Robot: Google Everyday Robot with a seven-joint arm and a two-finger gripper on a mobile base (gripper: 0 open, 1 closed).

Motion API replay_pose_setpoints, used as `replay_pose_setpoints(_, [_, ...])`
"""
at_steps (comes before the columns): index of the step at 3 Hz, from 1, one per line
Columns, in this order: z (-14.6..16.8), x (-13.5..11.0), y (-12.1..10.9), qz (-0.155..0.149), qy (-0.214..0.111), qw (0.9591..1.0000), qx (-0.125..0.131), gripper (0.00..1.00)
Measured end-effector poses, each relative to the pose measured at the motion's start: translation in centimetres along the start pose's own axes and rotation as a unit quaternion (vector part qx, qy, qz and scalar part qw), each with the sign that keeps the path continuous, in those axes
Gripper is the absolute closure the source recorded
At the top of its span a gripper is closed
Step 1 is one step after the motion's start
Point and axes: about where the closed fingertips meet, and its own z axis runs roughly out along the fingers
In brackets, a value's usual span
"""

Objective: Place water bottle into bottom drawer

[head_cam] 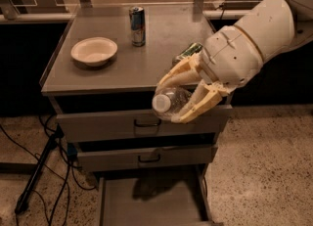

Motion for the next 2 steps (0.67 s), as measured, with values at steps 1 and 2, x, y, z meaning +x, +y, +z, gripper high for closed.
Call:
replay_pose_setpoints(1, [0.0,-0.1,-0.2,-0.002,0.002,1.0000,0.002,1.00])
replay_pose_setpoints(2, [3.6,2.3,-0.4,0.017,-0.031,0.9986,-0.039,1.00])
